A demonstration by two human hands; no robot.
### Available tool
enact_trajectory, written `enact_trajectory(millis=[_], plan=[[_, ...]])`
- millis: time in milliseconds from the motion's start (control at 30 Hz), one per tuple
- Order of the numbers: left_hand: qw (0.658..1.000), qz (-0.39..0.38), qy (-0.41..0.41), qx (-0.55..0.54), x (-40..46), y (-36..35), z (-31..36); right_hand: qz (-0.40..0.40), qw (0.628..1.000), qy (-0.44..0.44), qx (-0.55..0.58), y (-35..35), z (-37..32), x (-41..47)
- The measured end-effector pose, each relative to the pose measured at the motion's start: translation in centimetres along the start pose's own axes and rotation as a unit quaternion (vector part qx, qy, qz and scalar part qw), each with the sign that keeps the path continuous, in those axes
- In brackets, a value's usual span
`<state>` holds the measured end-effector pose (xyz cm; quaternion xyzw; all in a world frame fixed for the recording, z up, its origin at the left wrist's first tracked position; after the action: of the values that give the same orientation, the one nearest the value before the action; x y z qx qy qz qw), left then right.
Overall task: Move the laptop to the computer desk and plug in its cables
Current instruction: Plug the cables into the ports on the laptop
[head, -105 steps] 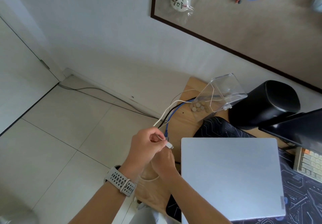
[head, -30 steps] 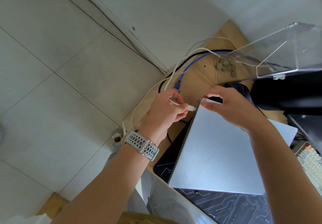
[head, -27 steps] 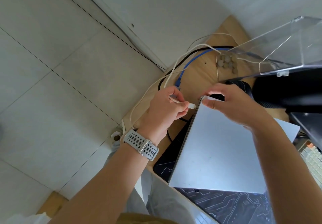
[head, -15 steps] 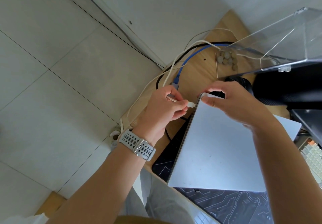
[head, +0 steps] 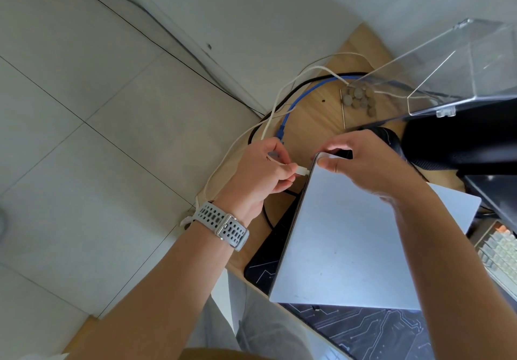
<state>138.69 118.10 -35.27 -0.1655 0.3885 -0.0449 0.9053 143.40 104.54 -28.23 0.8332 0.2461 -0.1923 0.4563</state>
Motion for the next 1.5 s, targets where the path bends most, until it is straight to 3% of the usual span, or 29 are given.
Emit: enact_trajectory(millis=[300, 500, 733, 900, 1000, 1500], plan=[[0.999, 0.030, -0.019, 0.014, -0.2, 0.0, 0.1, 0.005, 1.000, -0.003, -0.001, 0.0, 0.4, 0.1], [1.000, 0.016, 0.014, -0.009, -0.1, -0.1, -0.3, 0.028, 0.997, 0.010, -0.075, 0.1, 0.3, 0.1], [0.998, 0.008, 0.029, -0.062, -0.5, -0.4, -0.8, 0.062, 0.995, 0.012, -0.076, 0.1, 0.4, -0.1], [0.998, 0.051, -0.022, 0.025, -0.7, -0.2, 0.0, 0.083, 0.989, 0.018, -0.119, -0.4, 0.0, -0.4], [0.995, 0.062, -0.045, 0.064, -0.8, -0.3, 0.6, 0.089, 0.991, 0.016, -0.099, -0.5, 0.2, -0.5], [0.995, 0.086, -0.032, 0.048, -2.1, -0.9, -0.7, 0.106, 0.994, -0.021, 0.001, -1.4, 1.5, -0.9]])
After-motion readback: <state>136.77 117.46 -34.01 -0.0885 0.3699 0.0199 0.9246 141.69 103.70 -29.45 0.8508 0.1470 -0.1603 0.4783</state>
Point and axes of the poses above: each hand's wrist, its own x-axis towards the middle knuckle, its own y-axis out of the back of the hand, z = x × y, the point moved 7 cm from there along x, towards the middle knuckle, and after that the axes turned 1 degree about y, right-handed, at the moved point
